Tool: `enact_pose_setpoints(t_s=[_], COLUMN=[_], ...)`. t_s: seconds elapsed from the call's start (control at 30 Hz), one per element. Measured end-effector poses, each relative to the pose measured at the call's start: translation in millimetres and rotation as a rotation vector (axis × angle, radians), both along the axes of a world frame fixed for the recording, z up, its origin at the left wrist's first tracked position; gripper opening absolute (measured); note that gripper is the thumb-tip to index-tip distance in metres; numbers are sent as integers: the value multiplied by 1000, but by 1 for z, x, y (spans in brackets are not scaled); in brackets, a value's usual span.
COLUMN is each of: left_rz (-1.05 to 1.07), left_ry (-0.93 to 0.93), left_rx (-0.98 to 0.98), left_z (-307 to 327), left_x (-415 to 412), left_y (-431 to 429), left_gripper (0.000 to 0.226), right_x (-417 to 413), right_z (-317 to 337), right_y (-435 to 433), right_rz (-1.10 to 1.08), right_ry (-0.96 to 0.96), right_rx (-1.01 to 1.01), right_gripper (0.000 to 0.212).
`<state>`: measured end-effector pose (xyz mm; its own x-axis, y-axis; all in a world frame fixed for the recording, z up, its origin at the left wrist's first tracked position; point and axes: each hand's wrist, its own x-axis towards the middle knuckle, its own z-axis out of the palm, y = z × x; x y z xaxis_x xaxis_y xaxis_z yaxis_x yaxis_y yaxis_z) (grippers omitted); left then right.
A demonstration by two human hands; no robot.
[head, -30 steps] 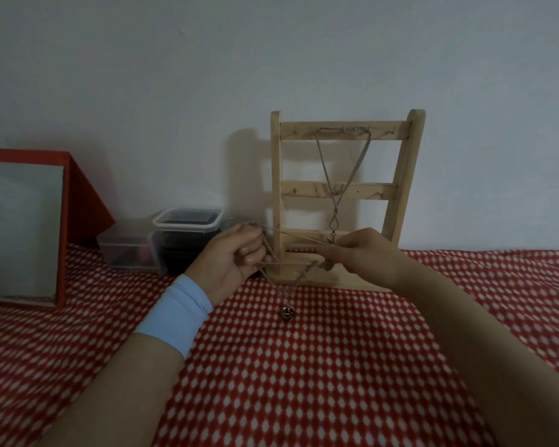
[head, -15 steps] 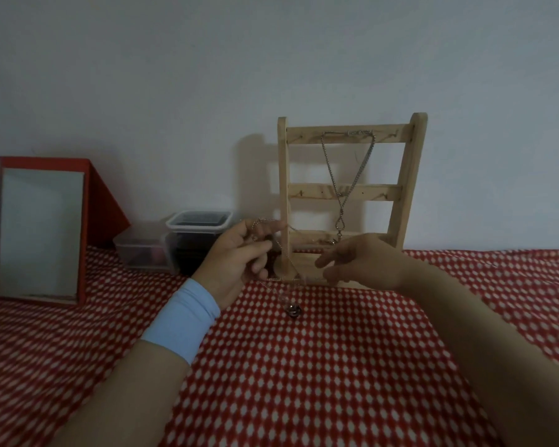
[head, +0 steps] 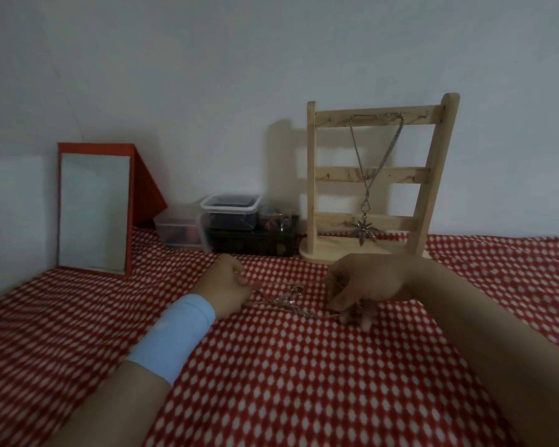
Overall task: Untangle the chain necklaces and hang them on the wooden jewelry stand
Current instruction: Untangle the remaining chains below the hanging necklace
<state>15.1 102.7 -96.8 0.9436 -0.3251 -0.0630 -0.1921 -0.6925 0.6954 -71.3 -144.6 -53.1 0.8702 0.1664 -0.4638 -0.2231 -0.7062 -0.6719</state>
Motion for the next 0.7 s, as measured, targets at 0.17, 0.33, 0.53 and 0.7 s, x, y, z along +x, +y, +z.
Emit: enact_pose_setpoints(t_s=[0.17,0.33,0.53,0.7], left_rz=[-118,-494,-384,-295], left_ry=[-660,-499,-493,-467], left_rx=[298,275,165,374], left_z=[10,-1,-12,-15], left_x=[-31,-47,-31,-5], left_y=[-10,-28,-23,-11], left_gripper=[33,20,25,36], right_x=[-1,0,7,16], right_z=[2,-3,-13,-29], right_y=[6,13,15,20], right_rz=[-74,-189,-348,-476], right_ry=[-62,-220,-368,-557], right_rx=[-27,-135,-389,-379], right_gripper=[27,15,41,38])
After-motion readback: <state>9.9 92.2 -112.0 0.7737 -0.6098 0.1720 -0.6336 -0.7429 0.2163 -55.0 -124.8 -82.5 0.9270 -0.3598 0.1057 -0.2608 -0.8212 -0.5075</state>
